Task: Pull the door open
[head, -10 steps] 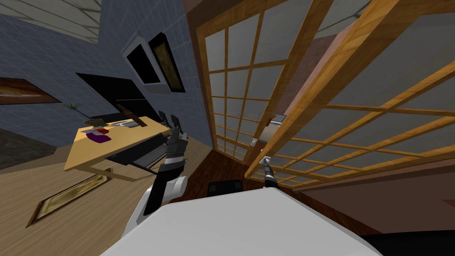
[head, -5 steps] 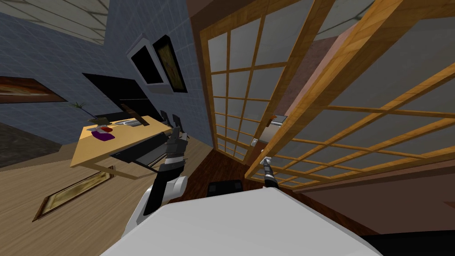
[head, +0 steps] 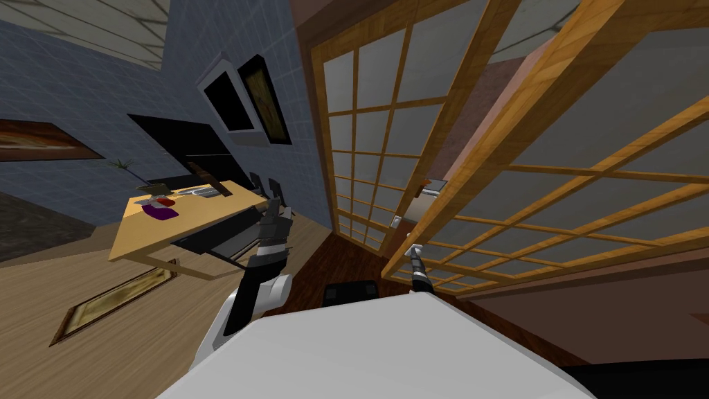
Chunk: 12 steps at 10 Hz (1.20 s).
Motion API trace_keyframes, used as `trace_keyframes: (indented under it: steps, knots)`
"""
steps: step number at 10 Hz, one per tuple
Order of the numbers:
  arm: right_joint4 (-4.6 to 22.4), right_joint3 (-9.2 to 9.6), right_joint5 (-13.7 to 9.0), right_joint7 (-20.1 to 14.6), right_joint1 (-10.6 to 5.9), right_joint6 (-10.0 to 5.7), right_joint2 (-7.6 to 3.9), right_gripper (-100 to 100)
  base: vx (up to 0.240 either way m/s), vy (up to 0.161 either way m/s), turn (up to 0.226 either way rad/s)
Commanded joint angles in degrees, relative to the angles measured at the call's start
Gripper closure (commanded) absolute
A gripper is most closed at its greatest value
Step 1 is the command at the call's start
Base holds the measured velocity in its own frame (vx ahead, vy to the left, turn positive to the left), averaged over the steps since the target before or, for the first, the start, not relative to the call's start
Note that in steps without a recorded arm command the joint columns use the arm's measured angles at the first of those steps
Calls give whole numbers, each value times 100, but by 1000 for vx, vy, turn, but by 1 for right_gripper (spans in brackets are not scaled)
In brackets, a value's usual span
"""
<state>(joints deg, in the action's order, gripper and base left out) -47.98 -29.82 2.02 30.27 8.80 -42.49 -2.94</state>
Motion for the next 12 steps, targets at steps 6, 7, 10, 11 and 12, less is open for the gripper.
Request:
trace_keyframes:
  steps: [6, 7, 10, 11, 12]
  knots:
    - [21, 245, -316, -859, -22, -56, -114, 100, -39, -8, 69]
    - [21, 245, -316, -865, -22, -56, -114, 100, -30, -5, 28]
    - [34, 401, -518, -1349, -35, -93, -182, 100, -44, -15, 65]
    - [34, 401, -518, -1394, -35, -93, -182, 100, -39, -18, 46]
    - [40, 464, -599, -1599, -41, -107, -209, 100, -33, -12, 48]
